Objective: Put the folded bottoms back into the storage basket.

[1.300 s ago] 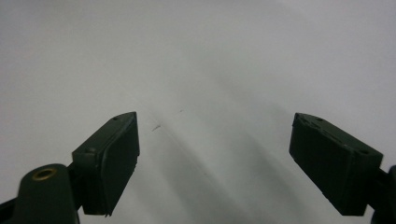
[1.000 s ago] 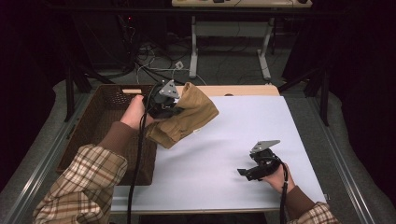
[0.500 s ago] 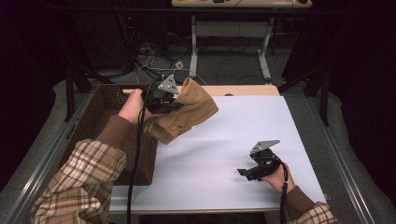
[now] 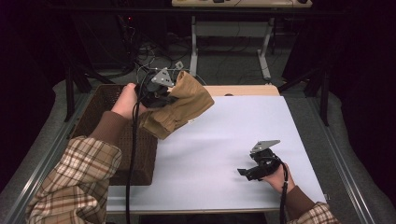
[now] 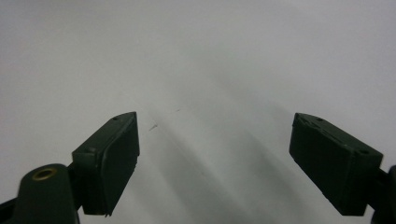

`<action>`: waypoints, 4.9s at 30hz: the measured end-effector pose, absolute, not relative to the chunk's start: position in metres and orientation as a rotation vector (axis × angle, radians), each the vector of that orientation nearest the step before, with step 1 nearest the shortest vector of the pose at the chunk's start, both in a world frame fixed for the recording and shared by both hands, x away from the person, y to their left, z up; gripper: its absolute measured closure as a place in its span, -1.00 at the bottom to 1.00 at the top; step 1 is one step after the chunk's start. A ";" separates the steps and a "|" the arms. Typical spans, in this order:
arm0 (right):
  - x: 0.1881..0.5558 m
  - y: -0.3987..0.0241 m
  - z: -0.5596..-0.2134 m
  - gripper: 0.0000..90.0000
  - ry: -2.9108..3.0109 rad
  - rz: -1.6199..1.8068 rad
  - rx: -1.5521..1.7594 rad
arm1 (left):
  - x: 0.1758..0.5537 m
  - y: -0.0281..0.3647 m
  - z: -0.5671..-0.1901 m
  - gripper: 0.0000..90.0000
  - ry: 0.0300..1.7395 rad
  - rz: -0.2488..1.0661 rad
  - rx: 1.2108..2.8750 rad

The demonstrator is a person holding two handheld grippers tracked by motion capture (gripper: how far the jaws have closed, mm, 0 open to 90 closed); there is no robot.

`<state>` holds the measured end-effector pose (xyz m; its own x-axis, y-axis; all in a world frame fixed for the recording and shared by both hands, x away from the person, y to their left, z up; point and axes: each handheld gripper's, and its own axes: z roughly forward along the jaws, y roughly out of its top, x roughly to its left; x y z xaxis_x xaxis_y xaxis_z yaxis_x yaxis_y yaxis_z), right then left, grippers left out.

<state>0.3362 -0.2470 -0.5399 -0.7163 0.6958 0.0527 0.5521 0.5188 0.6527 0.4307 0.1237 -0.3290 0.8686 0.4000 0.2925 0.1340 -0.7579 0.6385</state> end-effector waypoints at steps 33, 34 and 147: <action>0.336 -0.246 -0.539 -0.65 2.539 0.974 1.064 | 0.421 0.190 -0.289 0.86 0.773 0.765 2.277; 0.336 -0.246 -0.539 -0.65 2.540 0.975 1.064 | 0.421 0.193 -0.291 0.86 0.790 0.772 2.272; 0.329 -0.254 -0.518 -0.69 2.554 0.988 1.042 | 0.348 0.216 -0.431 -0.93 1.120 0.453 2.217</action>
